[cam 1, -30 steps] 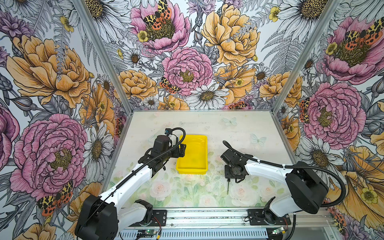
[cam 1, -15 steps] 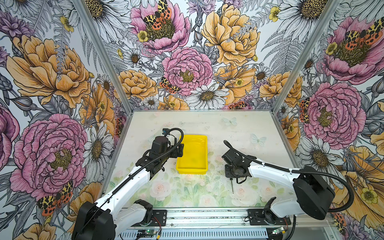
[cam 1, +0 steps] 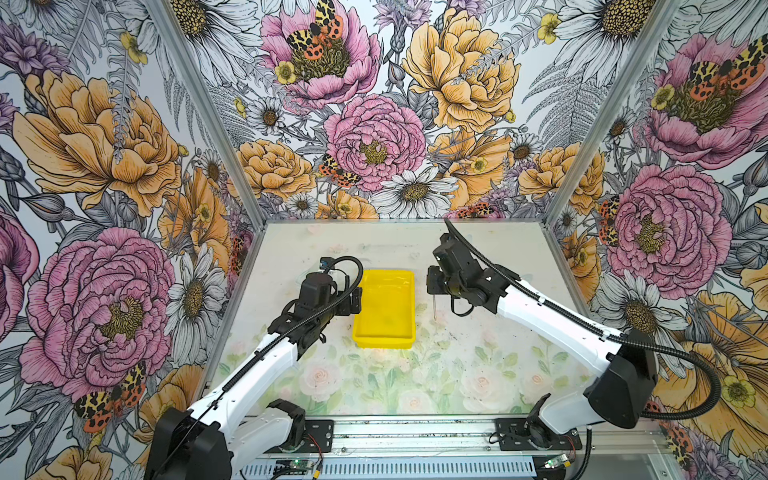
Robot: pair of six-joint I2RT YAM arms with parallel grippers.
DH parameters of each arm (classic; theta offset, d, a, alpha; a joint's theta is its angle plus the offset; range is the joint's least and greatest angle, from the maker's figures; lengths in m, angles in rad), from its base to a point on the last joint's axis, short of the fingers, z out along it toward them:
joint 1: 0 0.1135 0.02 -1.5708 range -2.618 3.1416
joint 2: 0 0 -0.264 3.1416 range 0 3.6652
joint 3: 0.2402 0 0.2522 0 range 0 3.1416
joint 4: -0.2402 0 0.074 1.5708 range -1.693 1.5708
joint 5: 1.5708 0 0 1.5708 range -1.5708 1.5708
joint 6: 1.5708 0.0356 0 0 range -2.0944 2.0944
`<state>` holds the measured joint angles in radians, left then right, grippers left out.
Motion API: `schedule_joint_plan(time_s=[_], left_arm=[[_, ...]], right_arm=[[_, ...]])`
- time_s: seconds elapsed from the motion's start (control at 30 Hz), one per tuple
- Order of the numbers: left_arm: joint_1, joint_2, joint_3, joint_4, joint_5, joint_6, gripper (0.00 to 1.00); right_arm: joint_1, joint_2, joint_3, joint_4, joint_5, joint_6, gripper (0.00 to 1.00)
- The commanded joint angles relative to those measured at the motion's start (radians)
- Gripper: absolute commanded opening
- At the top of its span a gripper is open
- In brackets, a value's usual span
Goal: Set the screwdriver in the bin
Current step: 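Carry the screwdriver with the right gripper over the yellow bin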
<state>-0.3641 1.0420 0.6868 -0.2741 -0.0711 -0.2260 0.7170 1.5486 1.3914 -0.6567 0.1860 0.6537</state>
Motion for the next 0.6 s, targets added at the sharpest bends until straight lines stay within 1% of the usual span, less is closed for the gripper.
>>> schedule_joint_plan(time_s=[0.0, 0.07, 0.23, 0.33, 0.43, 0.57], left_arm=[[0.032, -0.049, -0.006, -0.016, -0.002, 0.001, 0.99], [0.037, -0.065, -0.006, -0.038, 0.002, -0.005, 0.99], [0.030, -0.102, -0.008, -0.070, -0.022, -0.009, 0.99], [0.030, -0.108, -0.010, -0.079, -0.043, -0.024, 0.99], [0.027, -0.108, -0.010, -0.084, -0.054, -0.036, 0.99], [0.034, -0.102, -0.009, -0.081, -0.052, -0.034, 0.99]], right_arm=[[0.007, 0.121, 0.103, -0.001, -0.056, 0.022, 0.00], [0.007, 0.203, 0.182, 0.002, -0.115, 0.028, 0.00], [0.011, 0.347, 0.310, 0.005, -0.224, 0.055, 0.00], [0.026, 0.413, 0.346, 0.012, -0.255, 0.080, 0.00], [0.033, 0.465, 0.370, 0.016, -0.286, 0.078, 0.00], [0.037, 0.520, 0.399, 0.017, -0.299, 0.082, 0.00]])
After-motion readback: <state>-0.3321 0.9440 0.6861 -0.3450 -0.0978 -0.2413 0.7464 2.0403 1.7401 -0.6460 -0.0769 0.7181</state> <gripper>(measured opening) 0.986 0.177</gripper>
